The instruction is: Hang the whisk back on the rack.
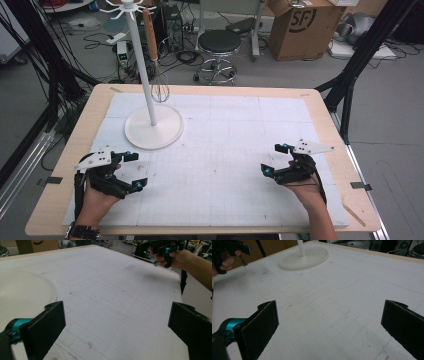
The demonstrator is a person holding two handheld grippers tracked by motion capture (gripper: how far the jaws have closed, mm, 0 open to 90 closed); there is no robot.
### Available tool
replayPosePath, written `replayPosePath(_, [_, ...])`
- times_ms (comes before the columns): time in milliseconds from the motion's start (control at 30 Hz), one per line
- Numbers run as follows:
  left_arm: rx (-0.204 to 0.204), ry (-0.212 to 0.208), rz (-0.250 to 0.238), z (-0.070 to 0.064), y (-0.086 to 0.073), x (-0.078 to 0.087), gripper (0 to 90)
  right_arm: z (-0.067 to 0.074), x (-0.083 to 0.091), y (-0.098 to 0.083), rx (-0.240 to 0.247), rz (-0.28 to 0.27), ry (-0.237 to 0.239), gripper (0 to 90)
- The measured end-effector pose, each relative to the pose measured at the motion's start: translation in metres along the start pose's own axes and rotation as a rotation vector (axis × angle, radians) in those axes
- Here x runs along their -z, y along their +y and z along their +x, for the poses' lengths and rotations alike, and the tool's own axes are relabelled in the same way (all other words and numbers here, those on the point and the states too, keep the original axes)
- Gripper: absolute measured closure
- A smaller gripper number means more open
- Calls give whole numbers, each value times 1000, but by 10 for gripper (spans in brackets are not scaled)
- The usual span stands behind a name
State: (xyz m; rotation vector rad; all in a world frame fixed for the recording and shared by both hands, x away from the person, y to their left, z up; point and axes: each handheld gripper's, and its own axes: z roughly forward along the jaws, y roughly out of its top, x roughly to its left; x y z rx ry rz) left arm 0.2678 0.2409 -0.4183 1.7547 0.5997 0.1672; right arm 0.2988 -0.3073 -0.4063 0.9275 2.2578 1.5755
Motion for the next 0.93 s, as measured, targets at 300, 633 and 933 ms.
replayPosePath(300, [1,-2,10,0,-3,1,18,-1,-4,-1,1,22,-7,3])
replayPosePath(633, [1,4,4,1,-4,5,18,1,-11,-1,11,44,11,3])
replayPosePath(933, [3,9,3,2,-3,4,18,-1,-10,-1,2,40,11,3])
